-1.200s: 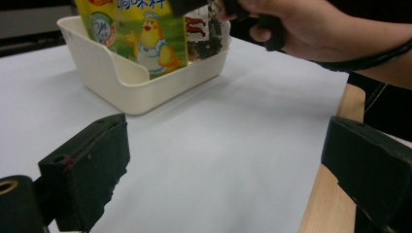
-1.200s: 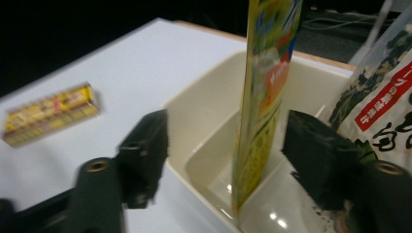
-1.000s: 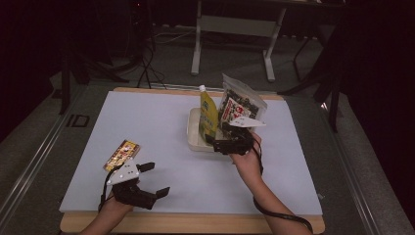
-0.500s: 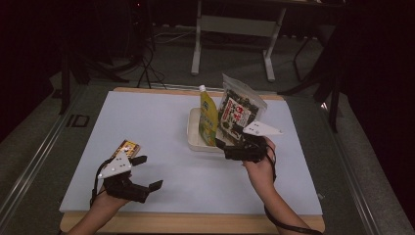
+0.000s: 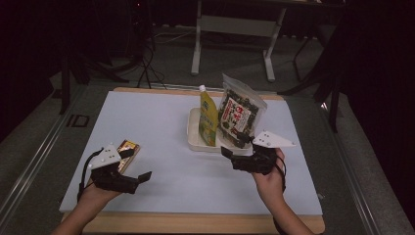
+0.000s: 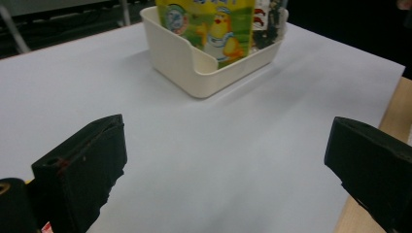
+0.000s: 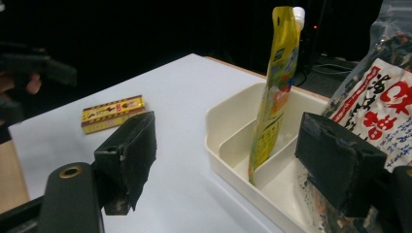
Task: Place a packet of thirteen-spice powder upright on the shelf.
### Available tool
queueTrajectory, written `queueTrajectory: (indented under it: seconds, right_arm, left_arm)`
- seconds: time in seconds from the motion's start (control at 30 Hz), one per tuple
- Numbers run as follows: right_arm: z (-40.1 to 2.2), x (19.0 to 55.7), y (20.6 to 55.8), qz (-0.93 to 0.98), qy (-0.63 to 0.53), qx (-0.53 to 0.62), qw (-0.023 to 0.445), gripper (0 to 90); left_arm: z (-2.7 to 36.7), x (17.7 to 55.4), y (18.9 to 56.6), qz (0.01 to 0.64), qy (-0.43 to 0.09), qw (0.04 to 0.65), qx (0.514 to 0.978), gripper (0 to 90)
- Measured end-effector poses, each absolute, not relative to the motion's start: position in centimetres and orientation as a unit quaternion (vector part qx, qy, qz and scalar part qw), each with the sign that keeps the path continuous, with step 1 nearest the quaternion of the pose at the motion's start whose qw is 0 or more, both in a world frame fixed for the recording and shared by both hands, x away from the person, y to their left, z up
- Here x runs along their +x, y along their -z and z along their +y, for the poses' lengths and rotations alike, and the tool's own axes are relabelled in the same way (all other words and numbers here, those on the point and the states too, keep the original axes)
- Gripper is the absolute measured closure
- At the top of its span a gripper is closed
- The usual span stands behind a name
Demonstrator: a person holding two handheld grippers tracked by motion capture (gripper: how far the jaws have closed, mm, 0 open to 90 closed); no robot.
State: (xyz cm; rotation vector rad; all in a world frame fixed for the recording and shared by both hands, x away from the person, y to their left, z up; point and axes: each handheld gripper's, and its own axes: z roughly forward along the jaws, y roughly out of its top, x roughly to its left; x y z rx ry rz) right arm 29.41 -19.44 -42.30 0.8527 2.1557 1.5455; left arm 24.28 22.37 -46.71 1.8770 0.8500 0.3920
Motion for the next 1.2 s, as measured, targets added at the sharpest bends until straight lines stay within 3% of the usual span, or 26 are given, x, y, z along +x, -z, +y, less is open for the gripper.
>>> queueTrajectory:
  seconds: [0.33,0.87,1.2]
  right_arm:
    - [-20.3,27.3,42.4,0.764,-0.554,0.283,0.169,14.4]
    - [-21.9,24.6,42.4,0.761,-0.567,0.263,0.174,12.5]
    - [-21.5,24.4,42.7,0.764,-0.56,0.27,0.175,12.6]
  left_arm:
    - [24.6,25.7,46.6,0.382,-0.172,0.462,0.782,2.1]
    - [27.9,28.6,49.8,0.449,-0.171,0.408,0.776,3.0]
    - [28.1,31.1,52.3,0.481,-0.157,0.355,0.786,4.1]
